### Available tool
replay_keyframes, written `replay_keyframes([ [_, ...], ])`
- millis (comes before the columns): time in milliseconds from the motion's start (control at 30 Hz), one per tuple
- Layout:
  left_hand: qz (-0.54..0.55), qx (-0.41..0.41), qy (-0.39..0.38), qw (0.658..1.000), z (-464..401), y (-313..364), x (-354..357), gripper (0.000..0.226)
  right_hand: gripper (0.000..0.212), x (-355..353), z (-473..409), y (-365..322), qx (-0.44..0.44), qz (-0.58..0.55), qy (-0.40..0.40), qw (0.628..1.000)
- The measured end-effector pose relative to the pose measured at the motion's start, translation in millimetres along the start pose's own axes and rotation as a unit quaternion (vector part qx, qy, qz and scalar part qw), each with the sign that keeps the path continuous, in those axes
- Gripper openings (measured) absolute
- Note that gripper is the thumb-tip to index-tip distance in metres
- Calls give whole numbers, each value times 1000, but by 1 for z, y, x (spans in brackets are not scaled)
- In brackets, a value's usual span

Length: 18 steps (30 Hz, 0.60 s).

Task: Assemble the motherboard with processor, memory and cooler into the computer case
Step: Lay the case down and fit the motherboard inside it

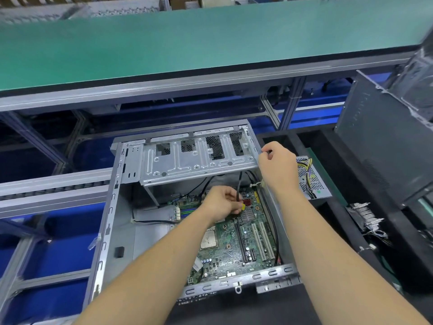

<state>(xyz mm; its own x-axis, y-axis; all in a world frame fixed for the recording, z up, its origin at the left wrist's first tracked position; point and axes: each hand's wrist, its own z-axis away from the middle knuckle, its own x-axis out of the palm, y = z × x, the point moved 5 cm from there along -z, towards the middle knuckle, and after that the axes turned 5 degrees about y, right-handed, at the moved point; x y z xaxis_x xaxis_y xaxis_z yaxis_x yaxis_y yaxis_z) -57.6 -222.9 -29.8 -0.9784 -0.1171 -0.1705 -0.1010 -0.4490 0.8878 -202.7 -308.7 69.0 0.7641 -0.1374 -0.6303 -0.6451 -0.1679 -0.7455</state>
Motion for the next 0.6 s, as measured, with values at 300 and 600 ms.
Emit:
replay_keyframes([
  [300,-113,59,18,992,-16,15,17,10,14,2,-1,4,0,0,5,1000],
  [600,-126,55,48,989,-31,14,23,11,15,3,-3,5,0,-1,12,1000],
])
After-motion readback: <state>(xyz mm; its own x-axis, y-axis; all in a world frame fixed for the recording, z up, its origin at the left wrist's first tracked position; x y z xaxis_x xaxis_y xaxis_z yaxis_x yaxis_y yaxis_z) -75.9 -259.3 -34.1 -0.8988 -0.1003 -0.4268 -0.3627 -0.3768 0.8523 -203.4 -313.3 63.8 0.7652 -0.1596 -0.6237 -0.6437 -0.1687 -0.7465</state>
